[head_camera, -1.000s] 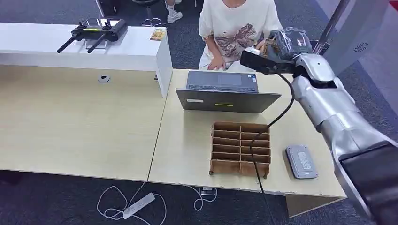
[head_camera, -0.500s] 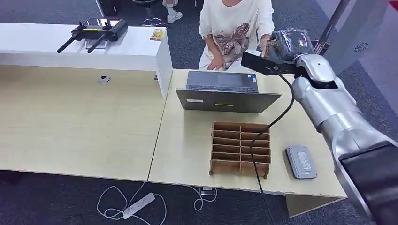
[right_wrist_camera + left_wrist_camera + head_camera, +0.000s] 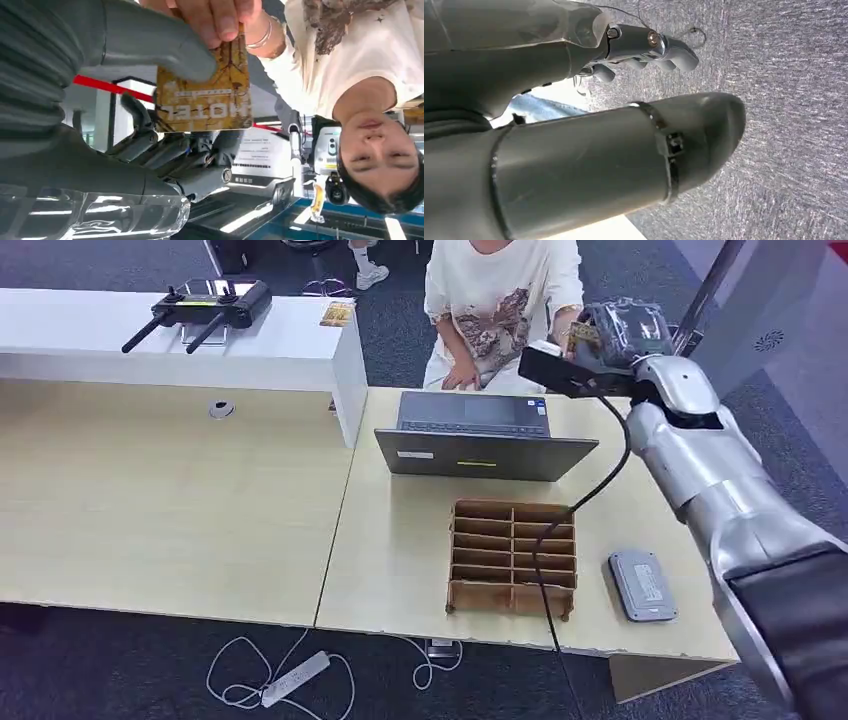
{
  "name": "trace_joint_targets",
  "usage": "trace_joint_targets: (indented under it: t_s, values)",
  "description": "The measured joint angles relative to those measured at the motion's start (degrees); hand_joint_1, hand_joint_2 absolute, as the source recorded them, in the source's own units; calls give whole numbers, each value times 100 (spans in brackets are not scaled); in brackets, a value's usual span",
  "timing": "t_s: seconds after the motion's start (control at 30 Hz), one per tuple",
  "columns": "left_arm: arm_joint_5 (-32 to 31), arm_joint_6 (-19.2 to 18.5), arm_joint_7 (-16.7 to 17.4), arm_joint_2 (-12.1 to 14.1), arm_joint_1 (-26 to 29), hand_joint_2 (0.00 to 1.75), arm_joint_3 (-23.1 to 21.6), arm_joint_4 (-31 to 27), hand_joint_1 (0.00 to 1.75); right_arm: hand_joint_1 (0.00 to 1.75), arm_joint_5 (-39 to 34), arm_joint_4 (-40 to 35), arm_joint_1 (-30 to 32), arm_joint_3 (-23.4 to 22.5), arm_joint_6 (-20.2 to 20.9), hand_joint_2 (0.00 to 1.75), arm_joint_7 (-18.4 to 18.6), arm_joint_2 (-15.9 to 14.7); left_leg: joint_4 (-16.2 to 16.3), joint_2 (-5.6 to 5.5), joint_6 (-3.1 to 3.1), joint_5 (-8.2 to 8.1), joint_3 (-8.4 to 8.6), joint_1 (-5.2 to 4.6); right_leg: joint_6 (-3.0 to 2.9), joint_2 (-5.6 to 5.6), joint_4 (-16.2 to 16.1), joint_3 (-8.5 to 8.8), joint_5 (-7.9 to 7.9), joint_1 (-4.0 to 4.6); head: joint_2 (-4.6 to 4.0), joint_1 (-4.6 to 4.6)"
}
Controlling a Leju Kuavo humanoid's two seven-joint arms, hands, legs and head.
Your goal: Pass the card to the sensor for recognition and then transmit it.
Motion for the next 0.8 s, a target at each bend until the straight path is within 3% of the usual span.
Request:
trace_joint_targets:
  t_s: [0.23,0.37,0.47,0.63,0.8]
  values:
    - [-28,-28,0,7,-3,0,-61,0,0,0,-81,0,1,-240,-28,175,-177,0,0,0,0,0,0,0,0,0,0,0,0,0,0,0]
    - [-28,-35,2,7,-5,0,-61,0,0,0,-415,-21,38,-522,-325,175,-406,33,0,0,0,0,0,0,0,0,0,0,0,0,0,0]
    - [-28,-35,2,7,-5,0,-61,0,0,0,-774,-88,124,-796,-696,175,-725,55,0,-1,0,0,0,0,0,0,0,0,0,0,0,-2]
    - [-28,-35,13,7,-5,0,-59,0,0,0,-1780,-413,431,-1507,-1198,175,-1621,83,0,-1,0,0,0,0,0,-1,0,0,0,0,0,0]
    - [-7,-31,52,7,10,0,-46,0,0,0,-3269,-1295,1114,-2315,-832,175,-2216,109,0,-2,0,0,1,0,0,-2,-2,1,0,0,0,0]
